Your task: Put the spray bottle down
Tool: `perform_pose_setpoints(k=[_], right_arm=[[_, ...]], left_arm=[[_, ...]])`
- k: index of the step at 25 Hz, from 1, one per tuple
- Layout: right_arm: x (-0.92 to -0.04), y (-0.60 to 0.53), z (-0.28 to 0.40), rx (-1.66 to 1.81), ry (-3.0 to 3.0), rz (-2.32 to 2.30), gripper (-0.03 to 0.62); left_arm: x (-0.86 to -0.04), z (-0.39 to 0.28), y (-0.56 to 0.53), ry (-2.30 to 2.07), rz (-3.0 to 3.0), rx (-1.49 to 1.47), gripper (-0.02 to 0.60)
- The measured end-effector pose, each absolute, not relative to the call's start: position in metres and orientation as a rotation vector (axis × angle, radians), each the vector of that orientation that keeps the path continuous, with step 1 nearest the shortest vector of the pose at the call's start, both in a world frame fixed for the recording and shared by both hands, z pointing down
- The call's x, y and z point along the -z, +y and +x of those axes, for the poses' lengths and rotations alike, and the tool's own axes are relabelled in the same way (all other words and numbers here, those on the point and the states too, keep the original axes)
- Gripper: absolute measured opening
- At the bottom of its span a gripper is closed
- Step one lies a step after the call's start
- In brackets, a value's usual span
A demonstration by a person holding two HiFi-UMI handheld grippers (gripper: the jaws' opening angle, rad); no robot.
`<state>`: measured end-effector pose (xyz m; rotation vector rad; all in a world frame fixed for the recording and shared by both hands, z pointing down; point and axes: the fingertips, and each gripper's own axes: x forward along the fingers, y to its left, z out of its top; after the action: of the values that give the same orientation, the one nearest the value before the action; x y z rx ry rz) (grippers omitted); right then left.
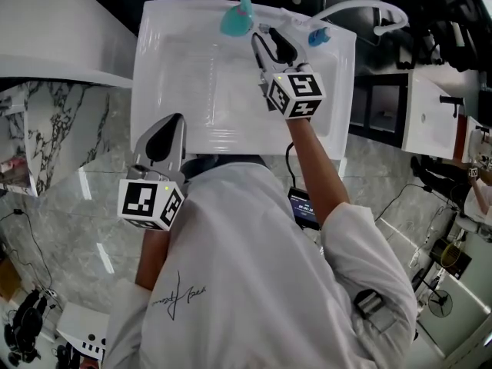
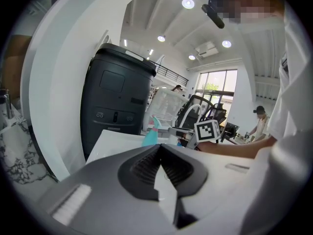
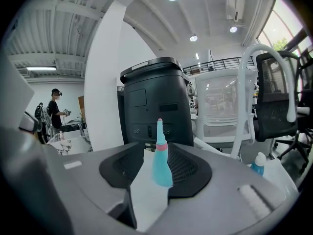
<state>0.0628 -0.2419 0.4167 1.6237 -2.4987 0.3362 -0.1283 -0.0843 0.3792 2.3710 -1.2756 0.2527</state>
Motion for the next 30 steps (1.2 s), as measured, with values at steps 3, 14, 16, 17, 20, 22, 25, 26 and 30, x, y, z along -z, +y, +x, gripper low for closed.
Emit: perform_pose_setpoints(k=[3, 14, 16, 17, 20, 22, 25, 26, 30], right_arm=[[-0.410, -0.232, 0.066, -0.326, -2.500, 1.643, 0.131], [-0.402, -0.203, 0.075, -0.386, -2.511, 1.627, 0.092], [-0.401, -0.197, 0.076, -0.393, -2.507, 1.631, 0.077], [-0.400, -0.194, 0.077, -0.404, -2.505, 1.638, 0.072], [-0.398, -0.185, 0.081, -0.441, -2.499, 1.658, 0.063], [-0.397, -0.177, 0.084, -0.452, -2.487, 1.666, 0.060], [-0.399, -0.165, 0.087, -0.491, -2.465, 1.696, 0.054], [-0.399, -0.162, 0.085, -0.510, -2.463, 1.705, 0.052], [-0.397, -0.147, 0.084, -0.541, -2.455, 1.711, 0.035]], left_arm=[[-0.377, -0.126, -0.084, -1.262, 2.387, -0.251, 0.054], [-0.374, -0.120, -0.083, -1.222, 2.433, -0.240, 0.054], [-0.373, -0.120, -0.082, -1.215, 2.440, -0.237, 0.054], [-0.372, -0.120, -0.083, -1.213, 2.444, -0.235, 0.054], [-0.370, -0.120, -0.083, -1.205, 2.452, -0.224, 0.054], [-0.370, -0.119, -0.083, -1.199, 2.457, -0.216, 0.054], [-0.371, -0.121, -0.082, -1.193, 2.463, -0.213, 0.054], [-0.370, -0.124, -0.082, -1.196, 2.465, -0.216, 0.054], [-0.365, -0.128, -0.080, -1.207, 2.471, -0.205, 0.054]])
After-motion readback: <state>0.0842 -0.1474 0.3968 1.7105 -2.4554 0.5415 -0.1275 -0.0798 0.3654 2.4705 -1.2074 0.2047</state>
